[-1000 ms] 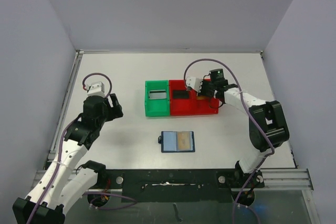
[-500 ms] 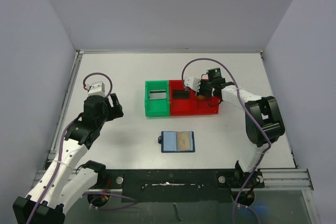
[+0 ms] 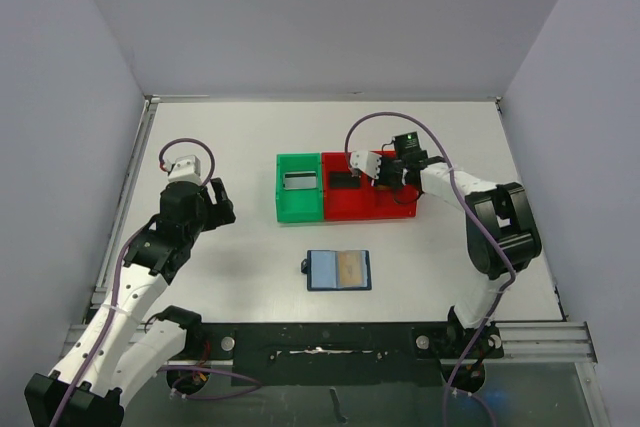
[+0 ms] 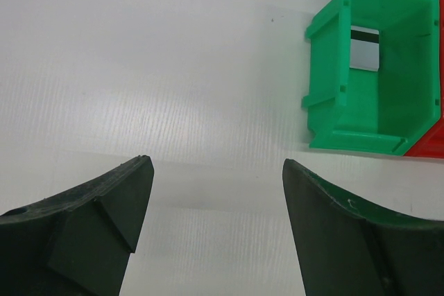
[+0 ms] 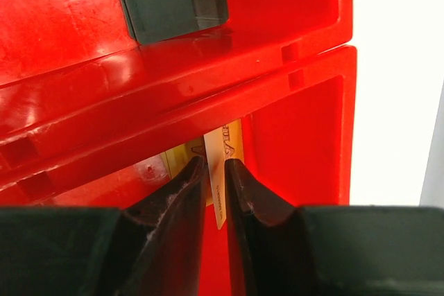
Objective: Take the credit cards out of the card holder
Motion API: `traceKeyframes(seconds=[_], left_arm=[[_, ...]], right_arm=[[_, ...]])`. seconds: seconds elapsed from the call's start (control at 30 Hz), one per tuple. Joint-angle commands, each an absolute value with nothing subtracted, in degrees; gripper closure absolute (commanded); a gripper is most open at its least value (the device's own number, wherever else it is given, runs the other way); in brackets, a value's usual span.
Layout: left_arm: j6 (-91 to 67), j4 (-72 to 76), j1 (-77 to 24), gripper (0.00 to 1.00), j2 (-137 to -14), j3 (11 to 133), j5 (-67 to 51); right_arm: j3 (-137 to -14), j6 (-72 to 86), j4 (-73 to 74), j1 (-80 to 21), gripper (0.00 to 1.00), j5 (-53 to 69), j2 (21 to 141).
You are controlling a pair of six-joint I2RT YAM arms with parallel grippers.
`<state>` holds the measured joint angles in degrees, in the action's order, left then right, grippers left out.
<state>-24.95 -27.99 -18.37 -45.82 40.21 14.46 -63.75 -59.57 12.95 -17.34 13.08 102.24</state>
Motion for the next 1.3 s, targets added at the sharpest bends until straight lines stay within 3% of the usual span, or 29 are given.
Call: traceKeyframes(seconds=[0.0, 0.4, 0.57, 0.7, 0.83, 0.9, 1.0, 1.27], left_arm=[[-24.0, -24.6, -18.3, 0.25, -45.6, 40.4, 13.5], [-23.8, -24.6, -18.3, 0.25, -45.8, 40.5, 13.1], [-23.8, -24.5, -18.3, 0.25, -45.6, 40.4, 13.4], [-23.7, -24.4, -18.2, 0.25, -45.8, 40.4, 13.3], [-23.5, -24.2, -18.2, 0.25, -46.3, 40.4, 13.1], [-23.4, -24.1, -18.2, 0.25, -46.4, 40.4, 13.1], [-23.3, -24.1, -18.2, 0.25, -46.6, 40.5, 13.0], [-23.4, -24.3, -18.2, 0.25, -46.8, 40.5, 13.0]], right_arm=[[-65.0, -58.7, 13.1, -17.5, 0.81, 13.5, 102.8], [-63.0, -50.3, 6.9, -17.4, 0.74, 13.7, 98.7], [-56.8, -29.7, -2.6, -17.4, 0.62, 16.2, 90.1], [-46.6, -9.7, -16.2, -18.0, 0.47, 12.5, 79.9], [-47.7, 9.3, -7.7, -18.2, 0.41, 3.1, 76.4], [-50.9, 16.4, 0.5, -17.2, 0.47, 3.2, 77.3], [-52.7, 22.5, 7.5, -17.1, 0.68, 1.0, 78.6], [-55.5, 30.5, 14.3, -17.0, 0.72, -4.2, 83.7]])
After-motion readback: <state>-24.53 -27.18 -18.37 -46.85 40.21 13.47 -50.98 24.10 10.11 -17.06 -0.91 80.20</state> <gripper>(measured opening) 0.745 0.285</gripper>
